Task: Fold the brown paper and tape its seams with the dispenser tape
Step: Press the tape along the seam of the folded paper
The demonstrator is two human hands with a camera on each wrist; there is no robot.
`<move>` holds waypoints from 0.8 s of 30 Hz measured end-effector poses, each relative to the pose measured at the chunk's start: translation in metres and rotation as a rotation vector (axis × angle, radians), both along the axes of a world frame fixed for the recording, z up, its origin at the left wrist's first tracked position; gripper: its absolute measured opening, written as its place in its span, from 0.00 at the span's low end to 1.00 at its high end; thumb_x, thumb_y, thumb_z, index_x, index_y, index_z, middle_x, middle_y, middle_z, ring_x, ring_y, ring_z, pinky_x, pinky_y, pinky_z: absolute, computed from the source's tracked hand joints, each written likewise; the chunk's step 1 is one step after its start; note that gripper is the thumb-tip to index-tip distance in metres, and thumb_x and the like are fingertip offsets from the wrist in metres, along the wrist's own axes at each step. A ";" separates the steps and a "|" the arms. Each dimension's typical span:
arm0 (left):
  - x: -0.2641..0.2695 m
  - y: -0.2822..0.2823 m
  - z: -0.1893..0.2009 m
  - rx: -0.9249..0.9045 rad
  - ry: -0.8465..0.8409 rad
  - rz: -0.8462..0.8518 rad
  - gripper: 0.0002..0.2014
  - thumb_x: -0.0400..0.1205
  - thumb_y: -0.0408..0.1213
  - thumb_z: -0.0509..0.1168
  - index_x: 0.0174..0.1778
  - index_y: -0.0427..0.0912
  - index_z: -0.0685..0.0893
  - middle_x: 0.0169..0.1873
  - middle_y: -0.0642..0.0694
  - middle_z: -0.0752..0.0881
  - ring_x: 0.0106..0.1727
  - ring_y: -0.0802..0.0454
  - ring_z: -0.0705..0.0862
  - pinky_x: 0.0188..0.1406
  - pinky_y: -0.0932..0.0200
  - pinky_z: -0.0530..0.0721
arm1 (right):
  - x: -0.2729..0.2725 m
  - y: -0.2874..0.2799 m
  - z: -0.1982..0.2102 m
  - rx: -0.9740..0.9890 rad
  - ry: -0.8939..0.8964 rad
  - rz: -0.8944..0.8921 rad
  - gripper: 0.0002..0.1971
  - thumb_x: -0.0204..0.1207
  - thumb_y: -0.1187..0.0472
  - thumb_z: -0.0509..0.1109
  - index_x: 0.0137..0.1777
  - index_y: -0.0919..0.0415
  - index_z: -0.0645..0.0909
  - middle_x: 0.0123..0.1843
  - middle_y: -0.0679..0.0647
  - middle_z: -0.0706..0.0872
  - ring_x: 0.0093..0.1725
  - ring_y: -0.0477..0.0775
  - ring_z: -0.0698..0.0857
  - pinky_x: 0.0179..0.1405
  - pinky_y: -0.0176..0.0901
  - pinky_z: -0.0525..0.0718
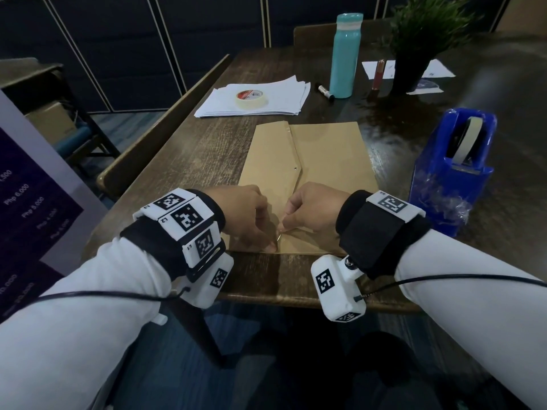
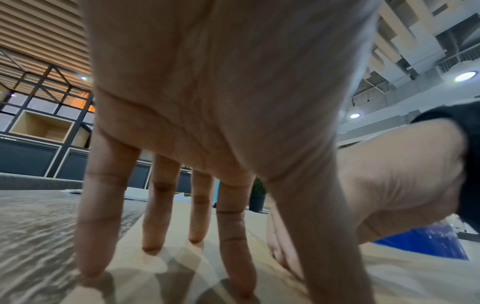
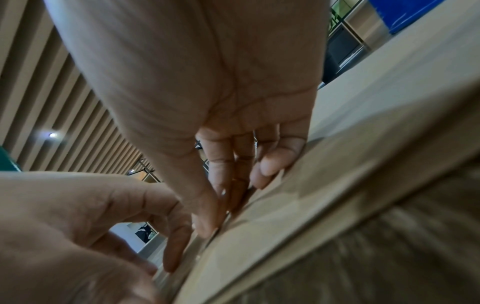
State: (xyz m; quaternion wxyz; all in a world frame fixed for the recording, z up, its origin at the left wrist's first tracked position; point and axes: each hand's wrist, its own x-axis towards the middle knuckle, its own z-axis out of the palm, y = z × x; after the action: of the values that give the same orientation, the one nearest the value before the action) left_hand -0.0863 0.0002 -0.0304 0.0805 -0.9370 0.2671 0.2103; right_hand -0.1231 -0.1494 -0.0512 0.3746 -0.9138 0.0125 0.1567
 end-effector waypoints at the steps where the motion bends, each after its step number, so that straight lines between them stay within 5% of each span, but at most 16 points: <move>1: 0.000 0.000 0.000 0.000 -0.002 0.000 0.17 0.68 0.61 0.74 0.44 0.58 0.79 0.64 0.56 0.75 0.57 0.51 0.79 0.58 0.47 0.81 | 0.000 0.000 0.000 -0.008 0.001 0.005 0.06 0.71 0.59 0.78 0.41 0.60 0.86 0.35 0.49 0.82 0.39 0.47 0.79 0.42 0.41 0.77; 6: 0.000 0.001 0.000 -0.009 -0.006 -0.013 0.16 0.70 0.59 0.73 0.47 0.55 0.82 0.65 0.57 0.74 0.58 0.52 0.79 0.59 0.47 0.81 | 0.004 0.000 0.000 -0.068 0.007 0.027 0.12 0.72 0.58 0.78 0.30 0.56 0.79 0.30 0.48 0.79 0.32 0.45 0.77 0.32 0.37 0.74; 16: 0.002 0.001 -0.001 -0.015 0.000 -0.028 0.17 0.69 0.60 0.73 0.46 0.55 0.82 0.65 0.56 0.74 0.59 0.51 0.79 0.59 0.47 0.81 | 0.007 0.004 0.001 -0.155 0.016 0.062 0.08 0.72 0.58 0.77 0.43 0.61 0.82 0.45 0.55 0.85 0.50 0.55 0.84 0.55 0.49 0.82; 20: 0.002 0.002 -0.001 0.004 -0.011 -0.041 0.17 0.69 0.63 0.72 0.43 0.57 0.79 0.66 0.57 0.75 0.60 0.51 0.79 0.59 0.49 0.80 | 0.011 0.000 0.001 -0.160 0.031 0.050 0.18 0.69 0.55 0.80 0.36 0.55 0.70 0.36 0.50 0.80 0.37 0.50 0.79 0.39 0.42 0.78; 24: 0.002 0.005 0.001 0.033 0.003 -0.007 0.19 0.65 0.67 0.72 0.36 0.61 0.74 0.66 0.60 0.75 0.59 0.52 0.78 0.57 0.50 0.79 | 0.018 -0.004 0.002 -0.170 0.082 0.062 0.18 0.70 0.55 0.79 0.37 0.56 0.70 0.33 0.50 0.79 0.31 0.48 0.77 0.31 0.38 0.75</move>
State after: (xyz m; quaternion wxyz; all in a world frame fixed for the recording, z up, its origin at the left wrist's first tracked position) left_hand -0.0842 0.0057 -0.0297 0.0961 -0.9343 0.2670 0.2156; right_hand -0.1055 -0.1530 -0.0489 0.2900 -0.9350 0.0125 0.2037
